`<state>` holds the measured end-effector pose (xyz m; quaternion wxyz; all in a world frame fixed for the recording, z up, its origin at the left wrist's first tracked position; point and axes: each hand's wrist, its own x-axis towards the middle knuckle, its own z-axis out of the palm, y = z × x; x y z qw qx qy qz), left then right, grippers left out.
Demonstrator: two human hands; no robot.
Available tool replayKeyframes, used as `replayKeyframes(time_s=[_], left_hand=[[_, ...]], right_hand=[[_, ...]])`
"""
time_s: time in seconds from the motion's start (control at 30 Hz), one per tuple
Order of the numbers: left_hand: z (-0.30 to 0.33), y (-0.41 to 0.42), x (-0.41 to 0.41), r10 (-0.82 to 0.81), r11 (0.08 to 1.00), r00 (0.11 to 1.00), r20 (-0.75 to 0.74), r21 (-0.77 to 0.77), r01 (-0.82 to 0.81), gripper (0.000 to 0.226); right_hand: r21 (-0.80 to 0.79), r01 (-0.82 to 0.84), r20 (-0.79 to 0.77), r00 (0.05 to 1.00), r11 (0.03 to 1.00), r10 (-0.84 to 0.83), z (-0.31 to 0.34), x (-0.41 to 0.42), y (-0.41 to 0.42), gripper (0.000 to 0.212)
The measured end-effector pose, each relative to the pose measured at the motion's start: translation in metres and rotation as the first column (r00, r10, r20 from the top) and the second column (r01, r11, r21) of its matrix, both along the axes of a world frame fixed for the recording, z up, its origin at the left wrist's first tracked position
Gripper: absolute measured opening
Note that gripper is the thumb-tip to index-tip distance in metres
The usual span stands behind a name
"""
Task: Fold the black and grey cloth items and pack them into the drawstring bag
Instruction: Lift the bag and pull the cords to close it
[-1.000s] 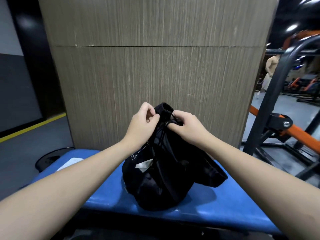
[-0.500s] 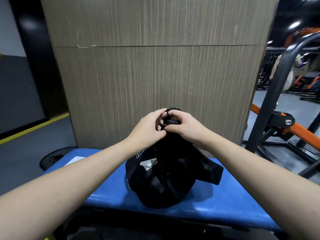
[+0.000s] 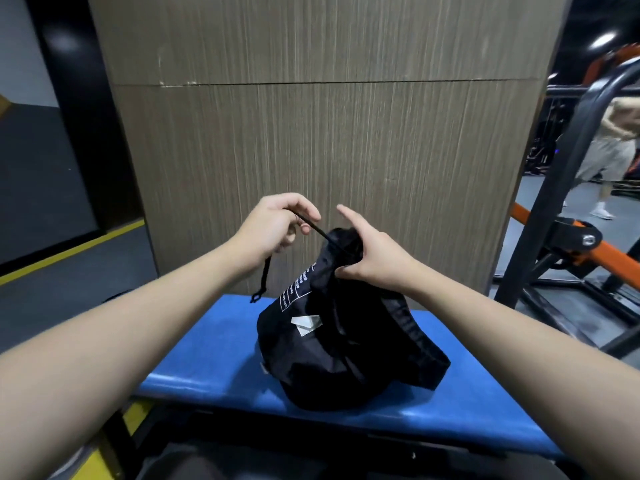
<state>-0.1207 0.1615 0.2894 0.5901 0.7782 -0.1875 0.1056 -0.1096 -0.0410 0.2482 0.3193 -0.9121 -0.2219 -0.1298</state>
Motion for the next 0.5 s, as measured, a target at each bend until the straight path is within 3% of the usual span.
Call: replayKeyframes(time_s=[0.07,0.23,0.33,0.5], left_hand=[[0.007,0.006,-0.002,-0.055,0.997,0.998,0.021,-0.053,0.056,0.043],[0.023,0.024,0.0,-0.014,0.97,0.996,0.09,-0.24,0.036,0.041],[0.031,0.042,0.006,0.054,0.937,0.995,0.086,-0.348,-0.021,0.04],[0.025,0.065,0.014,0.157,0.919,0.987,0.046,-0.374,-0.128,0.039]], right_hand=[[-0.072,0.033,-0.006,0.999,0.997,-0.034,-0.003,0.004,0.001,0.094],[-0.176,0.172,0.051,0.985,0.969,-0.165,-0.006,0.009,0.001,0.032],[-0.224,0.187,0.077,0.982,0.956,-0.174,-0.007,0.009,-0.001,0.033],[-0.224,0.226,0.109,0.972,0.948,-0.206,-0.011,0.013,-0.006,0.031]])
